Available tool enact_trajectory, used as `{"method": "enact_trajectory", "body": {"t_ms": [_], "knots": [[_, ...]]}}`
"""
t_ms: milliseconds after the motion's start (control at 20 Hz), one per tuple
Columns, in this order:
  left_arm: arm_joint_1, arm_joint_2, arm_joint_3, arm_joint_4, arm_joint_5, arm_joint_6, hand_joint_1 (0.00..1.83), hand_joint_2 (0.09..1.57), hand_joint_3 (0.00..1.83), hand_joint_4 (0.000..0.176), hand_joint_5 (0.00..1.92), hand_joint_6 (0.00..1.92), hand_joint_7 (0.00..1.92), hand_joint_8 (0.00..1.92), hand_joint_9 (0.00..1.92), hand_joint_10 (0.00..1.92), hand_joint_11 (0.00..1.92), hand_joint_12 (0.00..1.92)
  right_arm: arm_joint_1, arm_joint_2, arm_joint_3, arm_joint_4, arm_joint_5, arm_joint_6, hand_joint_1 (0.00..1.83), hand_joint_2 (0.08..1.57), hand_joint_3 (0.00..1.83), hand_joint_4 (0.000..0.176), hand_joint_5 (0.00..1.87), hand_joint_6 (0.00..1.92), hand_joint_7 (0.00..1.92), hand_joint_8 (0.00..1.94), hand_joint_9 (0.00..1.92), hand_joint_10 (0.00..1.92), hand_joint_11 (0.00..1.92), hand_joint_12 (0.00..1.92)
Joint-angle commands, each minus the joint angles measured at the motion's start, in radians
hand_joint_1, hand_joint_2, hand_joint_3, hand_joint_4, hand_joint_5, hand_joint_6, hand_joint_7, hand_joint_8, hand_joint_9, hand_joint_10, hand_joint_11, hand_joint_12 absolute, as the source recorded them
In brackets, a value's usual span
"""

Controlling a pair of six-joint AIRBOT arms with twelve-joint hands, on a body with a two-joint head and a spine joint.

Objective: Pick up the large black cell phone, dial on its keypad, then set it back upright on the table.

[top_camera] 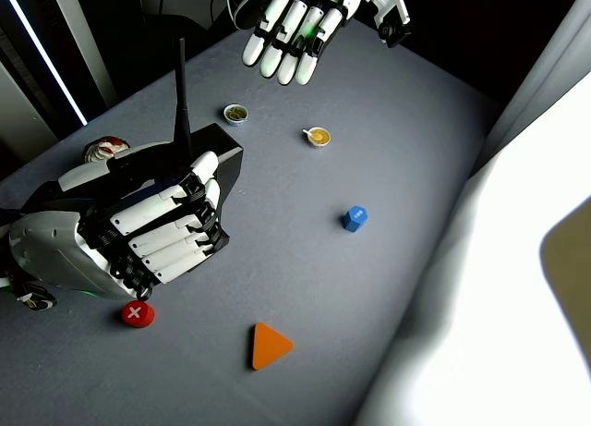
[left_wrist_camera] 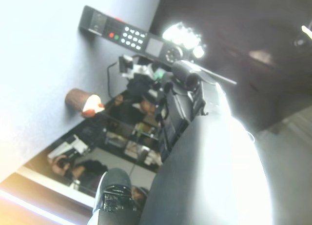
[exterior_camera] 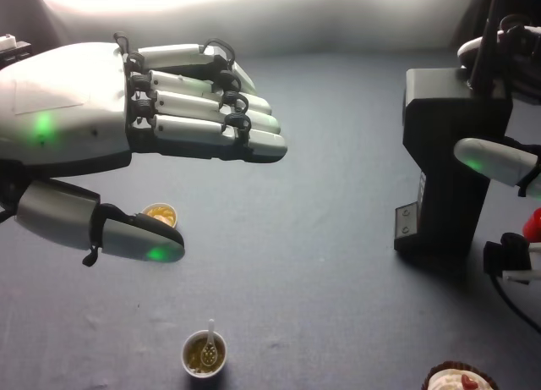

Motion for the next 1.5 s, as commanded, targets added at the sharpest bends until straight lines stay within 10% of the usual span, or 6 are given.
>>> {"method": "enact_trajectory", "body": {"t_ms": [0, 500, 1200, 1450], "knots": [[-0.017, 0.006, -0.001, -0.084, -0.087, 0.001, 0.11, 1.24, 0.0, 0.001, 0.3, 0.0, 0.37, 0.0, 0.38, 0.0, 0.05, 0.86, -0.001, 0.017, 0.009, 0.002, 0.115, 0.001, 1.48, 1.15, 0.0, 0.0, 0.96, 0.72, 0.82, 1.2, 0.78, 1.36, 0.79, 1.68], [-0.013, 0.01, -0.01, -0.079, -0.087, 0.001, 0.1, 1.25, 0.0, 0.0, 0.29, 0.0, 0.35, 0.0, 0.37, 0.0, 0.04, 0.85, -0.001, 0.021, 0.004, 0.006, 0.115, -0.004, 1.39, 1.18, 0.0, 0.0, 0.91, 0.82, 0.77, 1.34, 0.78, 1.48, 0.85, 1.44], [-0.008, 0.021, -0.043, -0.068, -0.085, 0.001, 0.05, 1.26, 0.0, 0.0, 0.28, 0.0, 0.35, 0.0, 0.37, 0.0, 0.03, 0.89, -0.001, 0.021, 0.007, 0.007, 0.115, -0.008, 1.49, 1.13, 0.0, 0.0, 1.0, 0.65, 0.84, 1.16, 0.81, 1.31, 0.84, 1.61], [-0.008, 0.023, -0.047, -0.071, -0.084, 0.001, 0.07, 1.25, 0.0, 0.0, 0.27, 0.0, 0.33, 0.0, 0.36, 0.0, 0.02, 0.87, -0.001, 0.021, 0.009, 0.007, 0.115, -0.009, 1.38, 1.19, 0.0, 0.0, 0.89, 0.88, 0.75, 1.36, 0.76, 1.51, 0.8, 1.45]]}}
